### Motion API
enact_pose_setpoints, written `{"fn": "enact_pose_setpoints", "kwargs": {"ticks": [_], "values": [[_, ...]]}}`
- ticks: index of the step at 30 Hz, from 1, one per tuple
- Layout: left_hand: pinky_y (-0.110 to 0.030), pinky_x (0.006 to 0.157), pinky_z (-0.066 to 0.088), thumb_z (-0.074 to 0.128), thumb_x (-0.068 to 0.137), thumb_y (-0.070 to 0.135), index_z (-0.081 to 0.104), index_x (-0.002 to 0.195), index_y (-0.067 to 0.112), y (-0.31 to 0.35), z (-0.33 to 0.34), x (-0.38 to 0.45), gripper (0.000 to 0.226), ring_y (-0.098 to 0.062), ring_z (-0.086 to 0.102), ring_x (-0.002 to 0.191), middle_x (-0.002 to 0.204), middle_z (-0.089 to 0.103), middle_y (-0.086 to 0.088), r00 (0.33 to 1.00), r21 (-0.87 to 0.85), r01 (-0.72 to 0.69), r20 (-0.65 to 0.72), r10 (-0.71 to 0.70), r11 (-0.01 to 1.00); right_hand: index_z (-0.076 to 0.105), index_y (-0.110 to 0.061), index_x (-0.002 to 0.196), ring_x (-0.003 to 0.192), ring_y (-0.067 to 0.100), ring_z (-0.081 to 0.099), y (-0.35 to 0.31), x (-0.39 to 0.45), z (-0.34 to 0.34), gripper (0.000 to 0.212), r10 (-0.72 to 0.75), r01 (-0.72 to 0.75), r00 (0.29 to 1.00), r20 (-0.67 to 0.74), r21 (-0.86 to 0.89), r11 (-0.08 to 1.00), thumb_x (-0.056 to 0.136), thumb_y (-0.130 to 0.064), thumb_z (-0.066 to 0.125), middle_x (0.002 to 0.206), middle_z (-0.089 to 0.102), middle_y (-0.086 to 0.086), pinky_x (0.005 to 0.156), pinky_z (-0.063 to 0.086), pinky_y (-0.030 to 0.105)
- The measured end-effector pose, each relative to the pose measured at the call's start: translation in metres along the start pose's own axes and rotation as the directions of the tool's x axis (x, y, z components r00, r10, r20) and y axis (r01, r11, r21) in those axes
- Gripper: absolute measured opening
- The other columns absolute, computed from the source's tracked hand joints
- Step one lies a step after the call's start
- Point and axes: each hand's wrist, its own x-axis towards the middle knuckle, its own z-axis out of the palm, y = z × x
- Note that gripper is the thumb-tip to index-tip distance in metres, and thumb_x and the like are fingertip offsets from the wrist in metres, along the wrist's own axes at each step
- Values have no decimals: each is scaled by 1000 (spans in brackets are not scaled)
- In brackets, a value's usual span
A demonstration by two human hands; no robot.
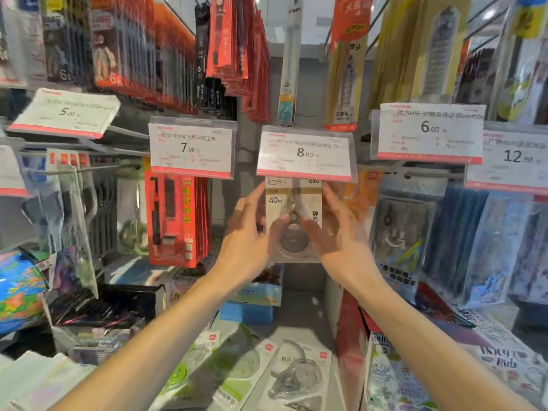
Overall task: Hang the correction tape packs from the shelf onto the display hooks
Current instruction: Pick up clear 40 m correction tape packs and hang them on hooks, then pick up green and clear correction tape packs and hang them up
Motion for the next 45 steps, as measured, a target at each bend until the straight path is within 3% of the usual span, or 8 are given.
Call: {"fn": "enact_pose_setpoints", "kwargs": {"ticks": [4, 8, 12, 16, 21, 27, 32, 45], "values": [[-24, 99, 38, 57, 102, 48, 21, 161, 40, -6, 3, 3, 70, -3, 43, 131, 149, 34, 6, 1000, 30, 5, -14, -5, 1000, 38, -42, 157, 130, -3, 58, 5, 8, 3, 60, -22, 23, 999, 23, -60, 998, 102, -40, 63, 145, 62, -20, 103, 53, 26], [-14, 97, 33, 58, 99, 56, 14, 161, 47, -12, 4, 5, 77, 0, 39, 133, 162, 34, 7, 999, 31, 5, 36, -6, 1000, 26, -44, 161, 117, -9, 63, 10, 4, 4, 71, 11, -7, 999, 33, -121, 993, 101, -41, 63, 145, 57, -23, 97, 57, 22], [-26, 105, 30, 59, 100, 51, 15, 162, 43, -13, 10, 10, 77, -19, 36, 150, 165, 34, 1, 1000, -1, 15, 16, -15, 1000, 30, -45, 159, 112, 7, 72, 9, 11, 6, 66, 7, 0, 997, 75, -99, 995, 101, -36, 61, 136, 69, -15, 92, 63, 42], [-29, 105, 28, 58, 99, 54, 14, 162, 44, -15, 11, 9, 77, -21, 32, 152, 167, 30, 0, 999, 4, 33, 38, -33, 999, 33, -42, 158, 113, -8, 68, 12, 10, 1, 67, 25, -17, 993, 115, -64, 998, 101, -32, 66, 126, 68, -28, 92, 60, 22], [-30, 103, 46, 66, 98, 41, 37, 151, 40, -7, 2, -1, 61, -4, 49, 125, 148, 44, 10, 999, 9, 25, -48, -24, 1000, 52, -30, 146, 101, -8, 70, 9, 1, -22, 59, 195, -218, 968, 159, 149, 964, 93, -21, 78, 117, 68, -25, 76, 53, 4], [-20, 84, 56, 70, 95, 31, 62, 115, 35, 10, -24, -29, 22, 9, 64, 97, 111, 67, 18, 987, -78, 86, -126, -96, 993, 68, -25, 117, 98, 14, 76, -6, -31, -46, 21, 285, -291, 957, 64, 132, 948, 96, -24, 74, 103, 78, -6, 91, 63, 38], [-45, 87, 59, 72, 96, 24, 67, 107, 27, 30, -47, -71, 12, -18, 71, 97, 103, 73, 9, 981, -189, 96, -148, -125, 977, 70, -16, 110, 73, 12, 77, -18, -66, -62, 14, 313, -321, 946, 83, 365, 874, 97, -18, 73, 91, 80, 8, 66, 59, 19], [-22, 69, 57, 73, 85, 34, 70, 100, 31, 3, -87, -149, 16, -20, 74, 79, 94, 76, -8, 954, -393, 211, -117, -276, 895, 75, -19, 104, 71, 15, 75, -46, -137, -42, 10, 384, -399, 916, 115, 334, 854, 97, -13, 71, 83, 81, 7, 68, 60, 24]]}}
